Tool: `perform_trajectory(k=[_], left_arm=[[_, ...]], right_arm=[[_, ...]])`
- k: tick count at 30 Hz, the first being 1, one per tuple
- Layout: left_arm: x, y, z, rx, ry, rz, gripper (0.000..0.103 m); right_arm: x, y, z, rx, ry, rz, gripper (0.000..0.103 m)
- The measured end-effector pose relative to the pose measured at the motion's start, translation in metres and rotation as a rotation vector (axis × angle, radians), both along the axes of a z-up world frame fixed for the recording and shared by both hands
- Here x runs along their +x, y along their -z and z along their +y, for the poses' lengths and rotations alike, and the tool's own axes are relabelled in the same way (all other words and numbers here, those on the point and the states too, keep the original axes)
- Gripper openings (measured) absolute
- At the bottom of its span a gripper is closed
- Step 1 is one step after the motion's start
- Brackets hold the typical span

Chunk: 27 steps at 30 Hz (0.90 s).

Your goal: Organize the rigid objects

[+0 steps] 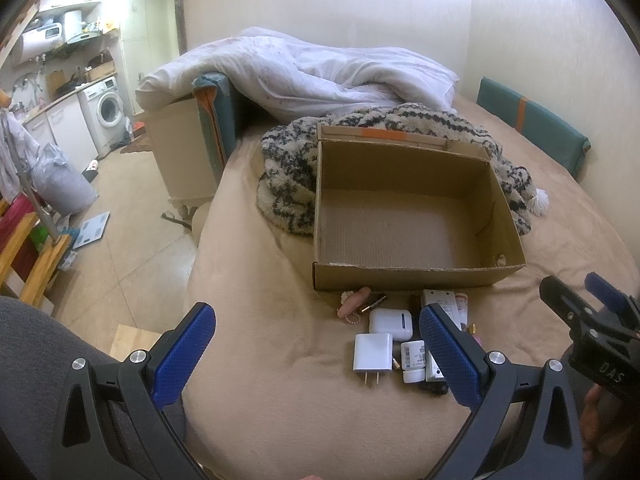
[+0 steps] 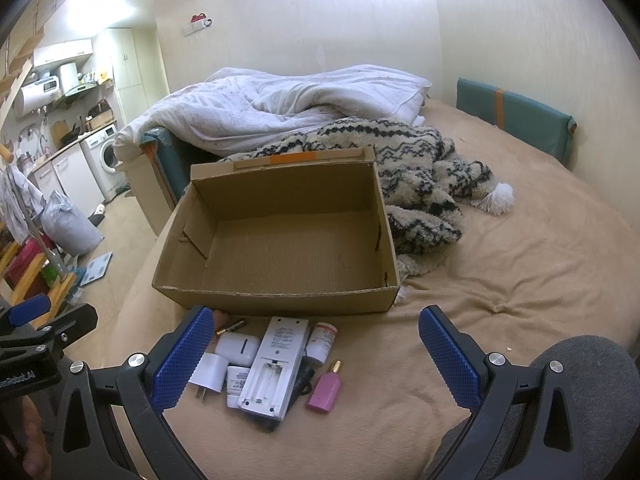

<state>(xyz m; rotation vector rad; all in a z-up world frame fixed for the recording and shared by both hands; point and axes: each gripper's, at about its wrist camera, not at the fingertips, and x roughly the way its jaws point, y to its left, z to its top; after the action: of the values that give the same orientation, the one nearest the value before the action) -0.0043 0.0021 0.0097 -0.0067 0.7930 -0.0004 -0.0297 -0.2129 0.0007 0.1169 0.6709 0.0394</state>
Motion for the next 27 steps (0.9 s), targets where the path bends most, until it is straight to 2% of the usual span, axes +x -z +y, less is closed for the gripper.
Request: perform_trajectory(k=[27], left_arm=[[0.0028, 0.0054, 0.0005, 0.009, -0.006, 0.002, 0.102]], right_arm=[[0.0025, -0.0009, -0.0015, -0.007, 0.000, 0.002, 0.103]])
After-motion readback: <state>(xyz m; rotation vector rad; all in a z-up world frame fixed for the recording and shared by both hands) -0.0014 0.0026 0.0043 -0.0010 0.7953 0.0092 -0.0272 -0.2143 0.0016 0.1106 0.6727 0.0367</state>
